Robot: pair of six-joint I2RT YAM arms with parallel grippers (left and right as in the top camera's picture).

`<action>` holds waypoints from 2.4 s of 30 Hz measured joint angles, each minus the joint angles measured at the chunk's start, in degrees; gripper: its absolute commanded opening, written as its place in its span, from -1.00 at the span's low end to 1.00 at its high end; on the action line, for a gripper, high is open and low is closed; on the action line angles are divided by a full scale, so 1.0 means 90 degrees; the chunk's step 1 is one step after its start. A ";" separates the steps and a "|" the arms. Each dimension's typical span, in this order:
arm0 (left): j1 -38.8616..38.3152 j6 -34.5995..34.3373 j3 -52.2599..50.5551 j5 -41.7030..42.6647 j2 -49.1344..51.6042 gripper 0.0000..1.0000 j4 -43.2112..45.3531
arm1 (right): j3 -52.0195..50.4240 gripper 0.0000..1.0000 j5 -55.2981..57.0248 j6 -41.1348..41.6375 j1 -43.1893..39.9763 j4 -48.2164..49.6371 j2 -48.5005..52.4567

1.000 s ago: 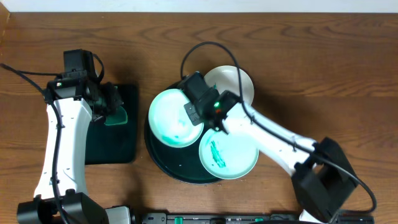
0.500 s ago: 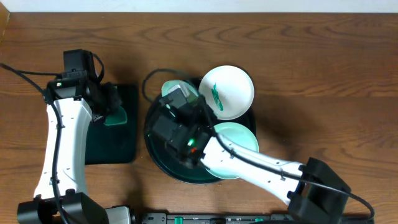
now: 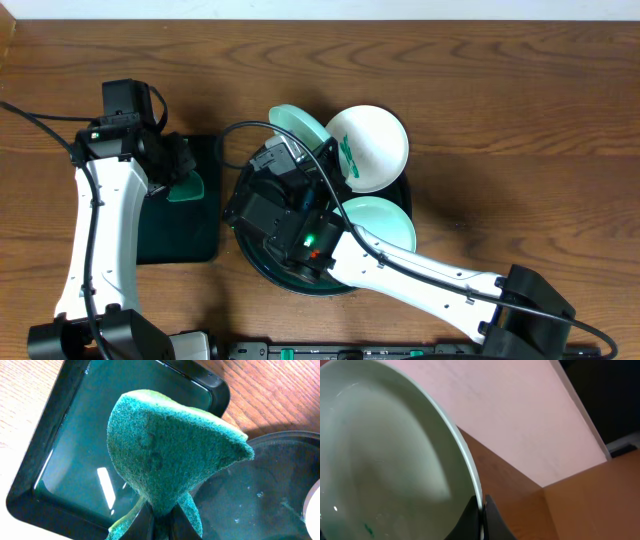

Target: Clean dirty plates on tray and stack at the side

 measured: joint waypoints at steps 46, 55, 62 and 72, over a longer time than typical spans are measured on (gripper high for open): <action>0.0000 0.0000 0.0000 0.0000 0.0000 -0.86 -0.0104 | 0.0291 -0.12 -0.9908 -0.0248 -0.2844 -0.0889 0.1168; 0.0000 0.0000 0.0000 0.0000 0.0000 -0.85 -0.0100 | 0.1770 -0.14 -1.0581 -0.1736 -0.2844 -0.1518 0.2040; 0.0000 0.0000 0.0000 0.0000 0.0000 -0.86 -0.0100 | 0.2310 -0.26 -1.0710 -0.2288 -0.2841 -0.1933 0.2997; 0.0000 0.0000 0.0000 0.0000 0.0000 -0.85 -0.0097 | 0.2363 -0.98 -1.0734 -0.2361 -0.2844 -0.1926 0.3203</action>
